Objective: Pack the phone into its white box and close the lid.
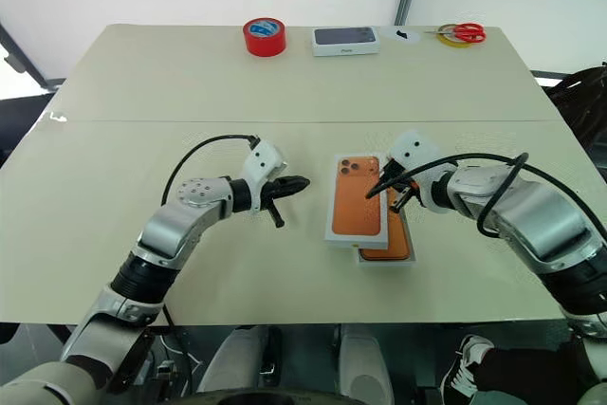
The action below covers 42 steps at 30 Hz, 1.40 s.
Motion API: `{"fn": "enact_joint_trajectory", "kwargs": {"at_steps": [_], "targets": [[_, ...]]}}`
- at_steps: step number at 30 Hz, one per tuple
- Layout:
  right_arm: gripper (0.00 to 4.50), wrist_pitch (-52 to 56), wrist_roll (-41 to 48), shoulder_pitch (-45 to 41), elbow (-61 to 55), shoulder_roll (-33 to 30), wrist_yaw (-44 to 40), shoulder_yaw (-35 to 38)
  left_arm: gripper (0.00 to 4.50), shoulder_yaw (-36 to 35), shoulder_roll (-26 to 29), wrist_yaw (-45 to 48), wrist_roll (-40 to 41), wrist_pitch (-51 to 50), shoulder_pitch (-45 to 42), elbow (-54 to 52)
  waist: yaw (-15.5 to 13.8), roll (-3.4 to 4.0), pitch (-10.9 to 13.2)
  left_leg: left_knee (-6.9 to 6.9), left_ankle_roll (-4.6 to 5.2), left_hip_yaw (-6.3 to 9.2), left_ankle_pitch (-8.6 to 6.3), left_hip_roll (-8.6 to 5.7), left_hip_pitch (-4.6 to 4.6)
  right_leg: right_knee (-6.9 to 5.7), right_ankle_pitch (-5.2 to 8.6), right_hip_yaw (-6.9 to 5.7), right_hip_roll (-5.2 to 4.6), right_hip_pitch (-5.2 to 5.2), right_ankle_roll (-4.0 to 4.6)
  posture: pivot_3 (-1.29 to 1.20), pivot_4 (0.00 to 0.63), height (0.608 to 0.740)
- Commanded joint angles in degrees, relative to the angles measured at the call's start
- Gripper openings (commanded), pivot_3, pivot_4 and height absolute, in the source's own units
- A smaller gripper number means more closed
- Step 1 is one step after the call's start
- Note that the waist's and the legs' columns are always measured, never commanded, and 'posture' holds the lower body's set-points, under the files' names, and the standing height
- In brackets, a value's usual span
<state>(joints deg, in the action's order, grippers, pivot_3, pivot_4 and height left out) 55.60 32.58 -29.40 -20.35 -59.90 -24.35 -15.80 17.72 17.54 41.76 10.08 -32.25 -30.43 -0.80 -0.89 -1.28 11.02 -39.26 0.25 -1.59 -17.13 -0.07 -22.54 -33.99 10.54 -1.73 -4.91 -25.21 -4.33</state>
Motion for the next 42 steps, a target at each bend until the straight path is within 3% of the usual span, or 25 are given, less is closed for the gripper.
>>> {"fn": "enact_joint_trajectory", "kwargs": {"at_steps": [1, 8, 21, 42], "targets": [[0.03, 0.39, -3.29, -1.12, -0.33, 1.18, -1.96, 0.86, 0.0, 2.78, -0.89, 0.84, -2.02, 0.34, -2.6, 2.15, 0.07, 0.0, 0.0, 0.0, 0.0, -0.01, 0.0, -0.04, -0.01, 0.0, 0.0, 0.0, -0.04, 0.0, 0.0, 0.0, 0.15, 0.74], [0.03, 1.48, -7.09, -0.2, -1.42, 2.58, -5.18, 2.18, 0.0, 4.01, -4.74, 1.97, -1.96, 1.32, -4.95, 5.69, 0.13, -0.01, 0.0, 0.0, 0.0, 0.01, 0.0, -0.06, 0.0, -0.03, -0.02, -0.02, -0.04, -0.01, -0.04, 0.0, 0.15, 0.74], [0.03, 5.74, -8.42, 6.13, -6.2, 0.68, -9.68, 8.85, 0.0, 6.63, -8.94, 4.36, -1.55, 0.48, -4.88, 2.3, 0.09, -0.01, 0.0, -0.01, 0.0, 0.02, 0.0, -0.07, 0.01, -0.04, -0.04, -0.02, -0.05, 0.01, -0.08, 0.0, 0.15, 0.74], [0.03, 6.67, -11.3, 11.78, -8.4, 0.44, -10.67, 12.11, 0.0, 7.72, -8.13, 5.82, -3.14, 1.01, -5.07, 2.86, 0.08, -0.01, 0.0, -0.02, 0.0, 0.03, 0.0, -0.09, 0.03, -0.07, -0.01, -0.02, -0.05, 0.02, -0.04, 0.0, 0.15, 0.74]]}}
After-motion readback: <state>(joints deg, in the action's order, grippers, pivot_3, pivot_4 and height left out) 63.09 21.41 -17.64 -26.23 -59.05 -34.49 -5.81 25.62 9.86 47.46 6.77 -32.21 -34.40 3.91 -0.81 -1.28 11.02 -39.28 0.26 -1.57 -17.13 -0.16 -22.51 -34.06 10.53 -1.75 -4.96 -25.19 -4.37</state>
